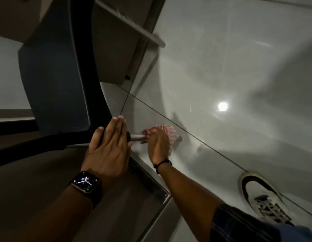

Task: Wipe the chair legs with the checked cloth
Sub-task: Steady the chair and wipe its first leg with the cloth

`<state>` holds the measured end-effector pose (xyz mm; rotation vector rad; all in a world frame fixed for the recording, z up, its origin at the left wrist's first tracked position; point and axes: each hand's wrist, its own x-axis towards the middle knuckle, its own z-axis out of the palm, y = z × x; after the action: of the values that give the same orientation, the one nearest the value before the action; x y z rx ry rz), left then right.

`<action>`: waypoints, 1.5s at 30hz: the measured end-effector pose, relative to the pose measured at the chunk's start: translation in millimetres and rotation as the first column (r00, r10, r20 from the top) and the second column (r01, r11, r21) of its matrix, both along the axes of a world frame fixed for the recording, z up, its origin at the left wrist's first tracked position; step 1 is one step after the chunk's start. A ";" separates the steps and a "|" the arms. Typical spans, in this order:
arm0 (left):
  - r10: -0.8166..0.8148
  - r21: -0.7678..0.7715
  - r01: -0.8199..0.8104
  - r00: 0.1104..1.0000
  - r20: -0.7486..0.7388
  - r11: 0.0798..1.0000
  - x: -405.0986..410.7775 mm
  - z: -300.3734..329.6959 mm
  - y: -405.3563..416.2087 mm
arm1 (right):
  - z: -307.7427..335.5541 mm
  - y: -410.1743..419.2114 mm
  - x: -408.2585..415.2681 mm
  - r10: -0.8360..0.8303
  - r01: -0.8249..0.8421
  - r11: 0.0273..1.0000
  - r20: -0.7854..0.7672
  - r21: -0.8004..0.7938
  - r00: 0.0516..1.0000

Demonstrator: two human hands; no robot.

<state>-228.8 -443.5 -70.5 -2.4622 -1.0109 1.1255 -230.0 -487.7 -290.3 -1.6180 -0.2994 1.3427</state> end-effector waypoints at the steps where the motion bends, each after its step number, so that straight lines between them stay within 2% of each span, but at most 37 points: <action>1: -0.007 -0.007 0.007 1.000 0.010 1.000 0.0 -0.7 0.8 | -10.3 -0.2 10.8 -0.041 0.036 0.995 -0.047 -0.092 0.998; 3: -0.017 0.004 0.017 0.999 0.045 1.000 -1.6 -2.7 1.5 | -22.7 -3.5 21.5 -0.126 0.106 0.980 -0.114 -0.171 0.985; 6: -0.007 0.052 0.002 0.996 0.085 0.999 -0.1 -13.6 -1.9 | -35.9 -12.1 18.0 -0.233 0.164 0.961 -0.333 -0.223 0.914; 10: -0.004 0.129 -0.003 0.999 0.053 0.992 3.3 -19.5 -4.0 | -26.9 -13.6 28.7 -0.410 0.292 0.899 -0.393 -0.326 0.823; 12: 0.006 0.152 -0.011 0.999 0.035 0.988 8.6 -17.2 -5.6 | -14.0 -17.0 37.3 -0.361 0.281 0.928 -0.410 -0.243 0.838; 16: 0.029 0.158 -0.030 1.000 0.010 0.987 8.6 -18.2 -4.6 | 16.3 -20.4 23.3 -0.214 0.239 0.970 -0.335 0.037 0.918; 17: 0.034 0.158 -0.035 0.999 0.009 0.987 7.3 -19.7 -3.8 | 22.8 -20.9 11.9 -0.174 0.217 0.966 -0.263 0.141 0.949; 19: 0.031 0.169 -0.035 0.999 0.024 0.985 2.9 -26.0 -2.9 | 21.1 -19.1 -15.5 -0.078 0.077 0.956 -0.007 0.284 0.997; 20: 0.029 0.185 -0.038 0.998 0.049 0.982 0.4 -29.5 -2.8 | 9.6 -18.0 -27.6 -0.086 0.061 0.957 0.077 0.282 0.993; 23: 0.009 0.240 -0.045 0.989 0.148 0.970 -4.6 -39.1 -3.1 | -42.0 -19.6 -34.7 -0.159 0.151 0.978 0.046 0.141 0.986; 25: -0.012 0.275 -0.039 0.984 0.180 0.961 -6.5 -43.5 -3.3 | -82.9 -24.5 -24.3 -0.115 0.115 0.993 -0.012 0.038 0.993; 26: -0.014 0.288 -0.042 0.982 0.188 0.957 -6.6 -45.0 -3.5 | -102.0 -25.3 -15.9 -0.084 0.081 0.996 -0.091 -0.032 0.992; 28: -0.002 0.302 -0.054 0.984 0.180 0.952 -4.3 -44.9 -5.4 | -118.7 -22.3 -5.6 -0.190 0.149 0.974 -0.253 -0.172 0.948; 29: 0.012 0.298 -0.060 0.987 0.161 0.953 -1.9 -43.6 -6.1 | -108.9 -19.5 -3.9 -0.264 0.218 0.959 -0.288 -0.181 0.921; 32: 0.084 0.235 -0.093 0.995 0.048 0.968 6.7 -35.0 -9.6 | -42.2 -19.6 -15.7 -0.307 0.323 0.945 -0.212 0.045 0.928; 34: 0.109 0.208 -0.105 0.994 -0.011 0.973 11.1 -24.4 -9.0 | 6.2 -20.7 -22.7 -0.274 0.286 0.940 -0.089 0.188 0.958; 36: 0.125 0.193 -0.117 0.992 -0.030 0.974 13.8 -11.4 -8.6 | 36.9 -9.3 -17.8 -0.235 0.217 0.947 0.049 0.237 0.971; 39: 0.124 0.193 -0.115 0.992 -0.033 0.974 14.4 4.1 -13.2 | 46.2 5.9 -4.2 -0.125 0.088 0.975 0.177 0.203 0.976; 43: 0.114 0.193 -0.118 0.993 0.033 0.974 12.0 8.3 -17.7 | 8.3 -4.2 -6.0 0.006 -0.040 0.978 0.160 0.206 0.987; 45: 0.126 0.187 -0.133 0.991 0.047 0.973 9.2 5.5 -15.3 | -19.1 -7.4 -4.2 0.002 -0.012 0.994 0.095 0.104 0.995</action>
<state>-219.6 -458.8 -65.0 -2.3009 -1.2440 0.9752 -234.2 -495.1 -309.4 -1.5962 -0.4262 1.2375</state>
